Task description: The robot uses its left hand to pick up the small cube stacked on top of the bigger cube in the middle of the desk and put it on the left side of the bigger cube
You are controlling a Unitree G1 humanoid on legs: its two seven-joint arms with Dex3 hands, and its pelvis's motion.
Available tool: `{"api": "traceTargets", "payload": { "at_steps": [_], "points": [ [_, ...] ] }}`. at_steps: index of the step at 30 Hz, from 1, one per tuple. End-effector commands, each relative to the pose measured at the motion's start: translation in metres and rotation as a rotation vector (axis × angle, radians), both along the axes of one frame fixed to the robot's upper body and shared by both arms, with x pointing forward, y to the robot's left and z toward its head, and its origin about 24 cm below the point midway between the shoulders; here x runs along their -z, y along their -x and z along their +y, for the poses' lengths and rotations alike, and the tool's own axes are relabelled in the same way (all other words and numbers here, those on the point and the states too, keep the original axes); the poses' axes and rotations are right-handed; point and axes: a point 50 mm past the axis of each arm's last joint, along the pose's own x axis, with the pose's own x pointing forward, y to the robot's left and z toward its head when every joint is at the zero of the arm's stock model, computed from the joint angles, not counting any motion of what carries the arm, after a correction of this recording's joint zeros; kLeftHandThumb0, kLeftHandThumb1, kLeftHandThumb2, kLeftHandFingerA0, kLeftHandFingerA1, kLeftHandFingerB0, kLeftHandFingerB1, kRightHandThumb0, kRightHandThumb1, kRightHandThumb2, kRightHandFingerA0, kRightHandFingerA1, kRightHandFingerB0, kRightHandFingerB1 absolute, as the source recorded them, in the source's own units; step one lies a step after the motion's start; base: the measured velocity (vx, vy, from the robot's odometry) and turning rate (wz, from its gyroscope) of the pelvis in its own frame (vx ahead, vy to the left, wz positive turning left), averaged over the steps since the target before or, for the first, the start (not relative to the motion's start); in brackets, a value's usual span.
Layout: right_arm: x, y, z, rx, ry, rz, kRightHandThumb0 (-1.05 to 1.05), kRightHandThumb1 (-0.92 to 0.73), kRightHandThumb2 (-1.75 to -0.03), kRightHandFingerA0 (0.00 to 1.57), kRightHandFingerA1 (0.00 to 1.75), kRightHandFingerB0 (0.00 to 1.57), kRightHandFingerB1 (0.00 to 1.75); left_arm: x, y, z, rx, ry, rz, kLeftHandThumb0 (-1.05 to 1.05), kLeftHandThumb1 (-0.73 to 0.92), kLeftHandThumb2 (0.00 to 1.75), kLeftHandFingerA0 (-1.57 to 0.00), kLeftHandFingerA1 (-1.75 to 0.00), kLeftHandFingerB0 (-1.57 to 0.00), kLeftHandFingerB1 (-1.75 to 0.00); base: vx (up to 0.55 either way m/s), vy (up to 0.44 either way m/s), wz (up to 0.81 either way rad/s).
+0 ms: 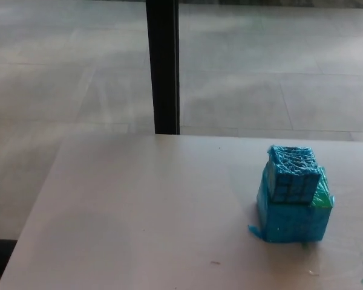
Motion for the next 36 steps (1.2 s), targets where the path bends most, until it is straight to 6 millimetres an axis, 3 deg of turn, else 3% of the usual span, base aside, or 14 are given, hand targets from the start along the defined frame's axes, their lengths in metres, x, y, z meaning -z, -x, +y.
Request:
{"api": "traceTargets", "payload": {
  "at_steps": [1, 5, 7, 12, 14, 15, 16, 17, 18, 19, 21, 22, 24, 36],
  "points": [
    [-0.006, -0.002, -0.005, -0.038, -0.018, -0.008, -0.71, -0.5, -0.71, 0.74, 0.9, 0.62, 0.73, -0.042, -0.049, 0.005, 0.184, -0.199, -0.159, -0.89, 0.71, 1.16, -0.01, -0.48, -0.13, -0.31, 0.0, 0.0, 0.0],
    [-0.007, -0.003, -0.006, -0.035, -0.011, -0.005, -0.7, -0.49, -0.73, 0.73, 0.9, 0.6, 0.74, -0.114, -0.137, -0.026, 0.43, -0.399, -0.37, -1.05, 0.92, 0.78, 0.0, -1.24, 0.0, -0.81, 0.0, 0.0, 0.0],
    [-0.008, -0.003, -0.005, -0.044, -0.007, -0.008, -0.68, -0.5, -0.73, 0.73, 0.89, 0.59, 0.73, -0.152, -0.162, -0.045, 0.522, -0.45, -0.477, -1.03, 0.75, 1.22, -0.44, -0.9, -0.06, -0.56, 0.0, 0.0, 0.0],
    [-0.008, -0.004, -0.006, -0.046, -0.004, -0.006, -0.69, -0.51, -0.7, 0.73, 0.89, 0.59, 0.71, -0.276, -0.199, -0.13, 0.816, -0.656, -0.766, -0.88, 0.69, 1.08, -0.52, -0.76, -0.1, -0.43, 0.0, 0.0, 0.0],
    [-0.008, -0.004, -0.006, -0.044, -0.004, -0.003, -0.69, -0.51, -0.7, 0.73, 0.89, 0.59, 0.71, -0.281, -0.204, -0.137, 0.838, -0.667, -0.778, -0.88, 0.69, 1.08, -0.52, -0.76, -0.1, -0.43, 0.0, 0.0, 0.0],
    [-0.008, -0.004, -0.006, -0.042, -0.002, 0.003, -0.7, -0.51, -0.71, 0.74, 0.89, 0.59, 0.71, -0.288, -0.212, -0.145, 0.859, -0.698, -0.774, -0.91, 0.88, 0.68, -0.73, -0.89, -0.19, -0.28, 0.0, 0.0, 0.0],
    [-0.008, -0.004, -0.006, -0.046, 0.004, 0.006, -0.71, -0.52, -0.7, 0.74, 0.88, 0.61, 0.71, -0.294, -0.217, -0.154, 0.889, -0.727, -0.78, -0.88, 0.89, 0.67, -0.38, -0.66, -0.2, -0.29, 0.0, 0.0, 0.0],
    [-0.008, -0.005, -0.006, -0.057, 0.015, 0.007, -0.72, -0.52, -0.71, 0.77, 0.88, 0.63, 0.7, -0.302, -0.222, -0.167, 0.916, -0.751, -0.801, -0.92, 0.87, 0.67, -0.67, -1.11, -0.21, -0.3, 0.0, 0.0, 0.0],
    [-0.008, -0.005, -0.006, -0.062, 0.014, 0.005, -0.71, -0.52, -0.71, 0.77, 0.89, 0.63, 0.7, -0.311, -0.225, -0.183, 0.953, -0.764, -0.827, -0.94, 0.67, 1.08, -0.88, -0.94, -0.13, -0.46, 0.0, 0.0, 0.0],
    [-0.008, -0.006, -0.006, -0.064, 0.008, -0.002, -0.71, -0.51, -0.72, 0.77, 0.88, 0.64, 0.69, -0.325, -0.226, -0.211, 1.025, -0.775, -0.861, -0.94, 0.88, 0.67, -0.75, -0.8, -0.17, -0.35, 0.0, 0.0, 0.0],
    [-0.008, -0.005, -0.005, -0.059, 0.005, -0.01, -0.71, -0.51, -0.71, 0.76, 0.88, 0.64, 0.69, -0.332, -0.227, -0.236, 1.095, -0.804, -0.879, -0.86, 0.68, 1.08, -0.27, -0.62, -0.11, -0.47, 0.0, 0.0, 0.0],
    [-0.008, -0.005, -0.005, -0.06, 0.006, -0.004, -0.71, -0.5, -0.72, 0.76, 0.89, 0.64, 0.7, -0.333, -0.228, -0.249, 1.123, -0.787, -0.888, -0.84, 0.85, 0.66, -0.39, -0.58, -0.2, -0.35, 0.0, 0.0, 0.0],
    [-0.007, -0.006, -0.004, -0.069, 0.011, 0.0, -0.7, -0.4, -0.99, 0.79, 0.89, 0.61, 0.73, -0.331, -0.229, -0.273, 1.199, -0.786, -0.925, -0.87, 0.88, 0.66, -0.34, -0.53, -0.19, -0.32, 0.0, 0.0, 0.0],
    [-0.005, -0.003, -0.003, -0.077, 0.005, 0.024, -0.72, -0.51, -0.72, 0.75, 0.89, 0.63, 0.71, -0.326, -0.23, -0.391, 1.545, -0.893, -0.873, -0.83, 0.86, 0.66, -0.22, -0.43, -0.25, -0.3, 0.0, 0.0, 0.0]
  ]
}}
